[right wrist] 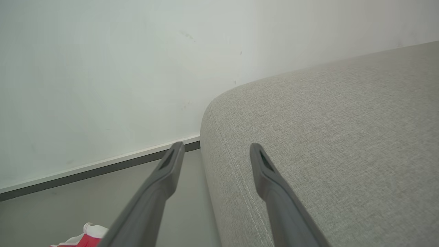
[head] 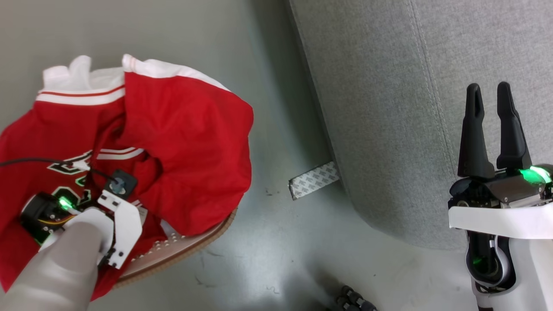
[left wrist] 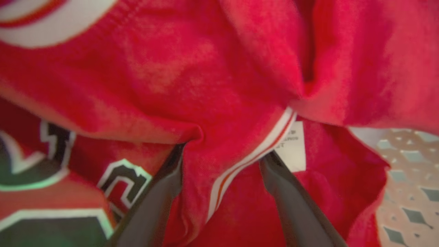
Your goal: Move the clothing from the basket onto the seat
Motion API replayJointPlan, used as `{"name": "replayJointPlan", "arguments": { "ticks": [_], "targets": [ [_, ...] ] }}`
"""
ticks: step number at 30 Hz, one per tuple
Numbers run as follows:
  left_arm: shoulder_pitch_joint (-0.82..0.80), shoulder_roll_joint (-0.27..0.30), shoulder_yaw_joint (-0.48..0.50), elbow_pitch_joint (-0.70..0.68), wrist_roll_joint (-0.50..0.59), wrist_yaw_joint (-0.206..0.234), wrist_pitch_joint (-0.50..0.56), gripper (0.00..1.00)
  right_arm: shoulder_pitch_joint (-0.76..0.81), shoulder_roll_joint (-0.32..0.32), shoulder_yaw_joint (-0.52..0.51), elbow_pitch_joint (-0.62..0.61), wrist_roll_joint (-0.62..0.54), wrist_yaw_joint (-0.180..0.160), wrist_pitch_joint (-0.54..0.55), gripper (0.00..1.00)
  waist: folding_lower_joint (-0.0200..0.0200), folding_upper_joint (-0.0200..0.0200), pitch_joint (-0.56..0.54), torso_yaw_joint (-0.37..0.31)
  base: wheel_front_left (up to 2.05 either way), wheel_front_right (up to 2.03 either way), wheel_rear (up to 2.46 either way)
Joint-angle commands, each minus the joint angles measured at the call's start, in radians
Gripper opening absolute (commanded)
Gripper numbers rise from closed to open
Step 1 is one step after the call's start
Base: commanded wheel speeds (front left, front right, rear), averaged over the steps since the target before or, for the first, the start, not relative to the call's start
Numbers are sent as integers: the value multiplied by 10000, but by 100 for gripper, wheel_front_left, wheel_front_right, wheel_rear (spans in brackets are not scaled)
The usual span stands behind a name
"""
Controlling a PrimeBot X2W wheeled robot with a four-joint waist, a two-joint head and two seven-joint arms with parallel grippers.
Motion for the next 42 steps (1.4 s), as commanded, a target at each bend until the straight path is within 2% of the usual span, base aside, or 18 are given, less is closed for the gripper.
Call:
{"name": "replayJointPlan", "arguments": {
  "ticks": [1,2,4,7,11,16,30,37,42],
  "targets": [
    [-32,132,-55,84,141,74,121,100,-154,-17,15,-54,89,-21,-1,100,-1,0,104,-92,0,0,0],
    [-21,140,-87,103,146,114,169,98,-155,-17,27,-75,120,-21,-1,100,-1,0,126,-106,0,0,0],
    [-1,136,-127,131,125,128,181,47,-154,-17,42,-93,104,-21,0,100,-1,0,153,-110,0,0,0],
    [18,123,-153,154,30,117,146,0,-177,-17,68,-63,50,-21,0,100,-1,0,135,-113,0,0,0],
    [234,-43,-70,150,-214,94,-44,0,-196,-18,165,29,-65,-21,-2,100,-1,0,-166,-31,0,0,0],
    [590,-447,173,143,-606,190,-653,0,-134,-18,104,112,-190,-21,-2,100,-1,0,-1035,332,0,0,0],
    [1793,-1974,576,105,-1719,-17,-2938,0,573,-27,254,824,-973,-21,0,100,-1,0,-4569,2026,0,0,0],
    [2275,-2454,615,-194,-2127,-102,-3305,0,1086,-29,319,1179,-1223,-21,0,100,-1,0,-6057,2756,0,0,0],
    [2553,-2623,773,-1110,-2490,-119,-3382,0,1464,-28,283,1371,-1298,-21,0,100,-1,0,-6844,3235,0,0,0]
  ]
}}
